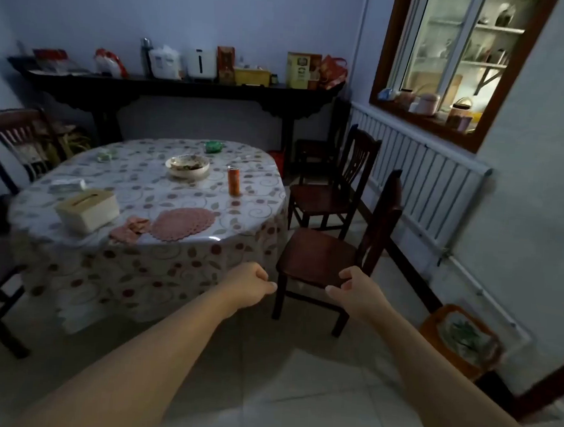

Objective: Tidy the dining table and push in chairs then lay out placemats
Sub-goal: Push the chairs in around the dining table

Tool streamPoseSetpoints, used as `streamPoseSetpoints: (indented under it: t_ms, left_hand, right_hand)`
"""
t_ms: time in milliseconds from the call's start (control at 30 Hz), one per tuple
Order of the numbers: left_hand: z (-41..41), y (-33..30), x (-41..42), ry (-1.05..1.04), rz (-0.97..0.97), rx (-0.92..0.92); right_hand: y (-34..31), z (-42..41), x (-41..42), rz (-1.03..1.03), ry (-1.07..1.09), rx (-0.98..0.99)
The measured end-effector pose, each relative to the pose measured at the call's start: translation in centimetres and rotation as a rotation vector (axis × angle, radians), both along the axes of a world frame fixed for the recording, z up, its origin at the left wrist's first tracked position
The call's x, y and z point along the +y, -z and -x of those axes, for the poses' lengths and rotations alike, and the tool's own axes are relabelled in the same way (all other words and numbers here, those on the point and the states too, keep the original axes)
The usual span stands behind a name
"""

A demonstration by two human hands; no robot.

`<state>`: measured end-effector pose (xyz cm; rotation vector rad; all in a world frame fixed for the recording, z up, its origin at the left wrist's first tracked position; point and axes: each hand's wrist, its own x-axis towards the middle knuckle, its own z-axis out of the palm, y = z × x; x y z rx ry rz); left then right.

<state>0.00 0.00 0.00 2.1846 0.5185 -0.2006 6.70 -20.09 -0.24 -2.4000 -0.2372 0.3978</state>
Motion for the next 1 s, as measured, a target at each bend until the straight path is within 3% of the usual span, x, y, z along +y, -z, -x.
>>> streamPoseSetpoints:
  t_ms: [300,567,767,1000]
  left_hand:
    - [-19.9,2.0,-3.4,0.042,0.014,0.010]
    - [-37.2,2.1,-11.3,0.092,0.028,0.029]
    - [-47.7,3.7,-17.5,-0.034,0.030,-0.013]
    - [-56.2,5.2,-23.7,-0.108,-0.004,0.063]
  right_hand:
    - [0.6,-17.4,-3.8,0.015,0.042,0.034]
    - [0.3,-33.6,-11.5,-0.040,0.057,0.080]
    - [2.0,-47.8,-16.4,0.010,-0.080,0.070]
    - [3.6,-60.1,-19.8,0.094,-0.247,0.081]
